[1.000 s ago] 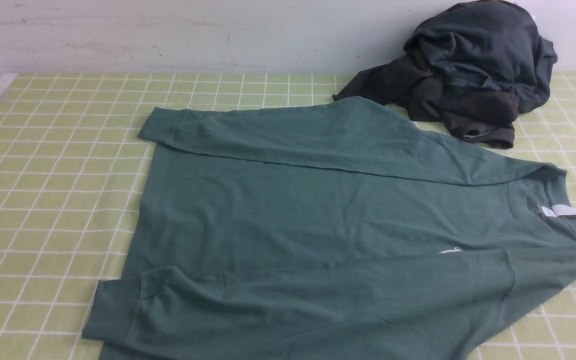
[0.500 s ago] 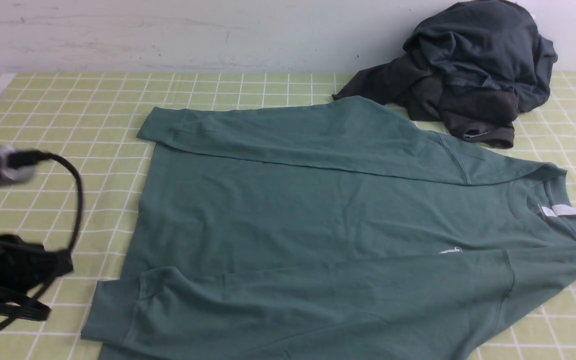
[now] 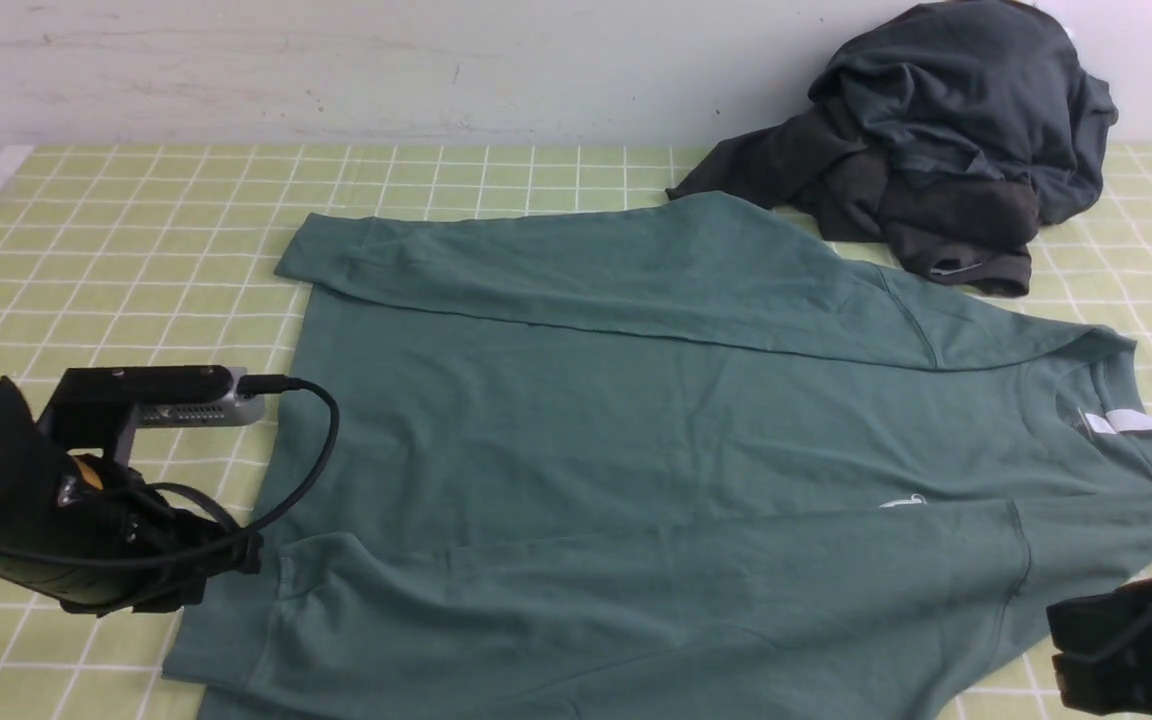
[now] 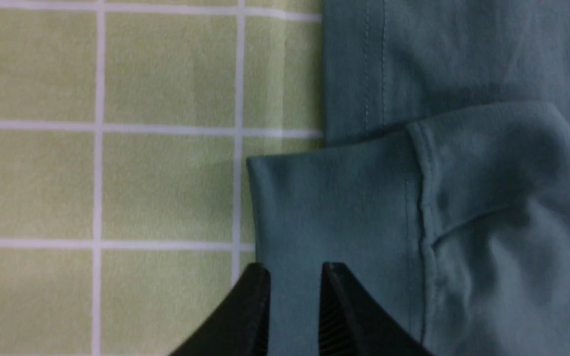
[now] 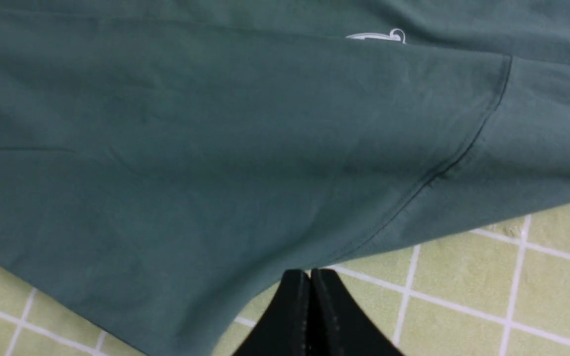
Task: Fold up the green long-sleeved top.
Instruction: Use the left arm to clamp the cuff closest to it, then use the left arm to drag and place the cuff at the centered position on the left edge of the fabric
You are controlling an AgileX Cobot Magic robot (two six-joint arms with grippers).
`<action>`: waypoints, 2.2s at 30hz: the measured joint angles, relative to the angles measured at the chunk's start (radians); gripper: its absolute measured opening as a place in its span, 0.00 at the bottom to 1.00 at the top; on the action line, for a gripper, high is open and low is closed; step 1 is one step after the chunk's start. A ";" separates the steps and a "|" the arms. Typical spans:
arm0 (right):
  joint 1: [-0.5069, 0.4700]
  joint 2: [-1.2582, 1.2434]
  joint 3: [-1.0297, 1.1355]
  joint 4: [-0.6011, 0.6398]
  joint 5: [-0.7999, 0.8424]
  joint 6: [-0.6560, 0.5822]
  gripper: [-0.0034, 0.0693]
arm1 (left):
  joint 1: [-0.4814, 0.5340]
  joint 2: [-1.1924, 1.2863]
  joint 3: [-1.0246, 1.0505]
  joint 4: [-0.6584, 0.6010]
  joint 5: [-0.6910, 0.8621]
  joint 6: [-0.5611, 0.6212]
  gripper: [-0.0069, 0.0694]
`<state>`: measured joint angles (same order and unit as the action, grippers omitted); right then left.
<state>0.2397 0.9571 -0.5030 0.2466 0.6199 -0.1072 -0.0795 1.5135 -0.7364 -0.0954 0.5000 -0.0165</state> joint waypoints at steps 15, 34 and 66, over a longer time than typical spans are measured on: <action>0.001 0.000 0.000 0.019 -0.002 -0.038 0.03 | 0.000 0.153 -0.085 0.001 -0.011 -0.057 0.46; 0.001 0.000 0.000 0.041 -0.002 -0.045 0.03 | -0.053 0.101 -0.243 0.001 0.058 0.113 0.10; 0.001 0.000 0.000 0.004 -0.052 -0.102 0.03 | 0.021 0.552 -0.813 -0.016 -0.122 0.182 0.29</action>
<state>0.2411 0.9571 -0.5030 0.2507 0.5677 -0.2094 -0.0589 2.0655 -1.5498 -0.1111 0.3781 0.1651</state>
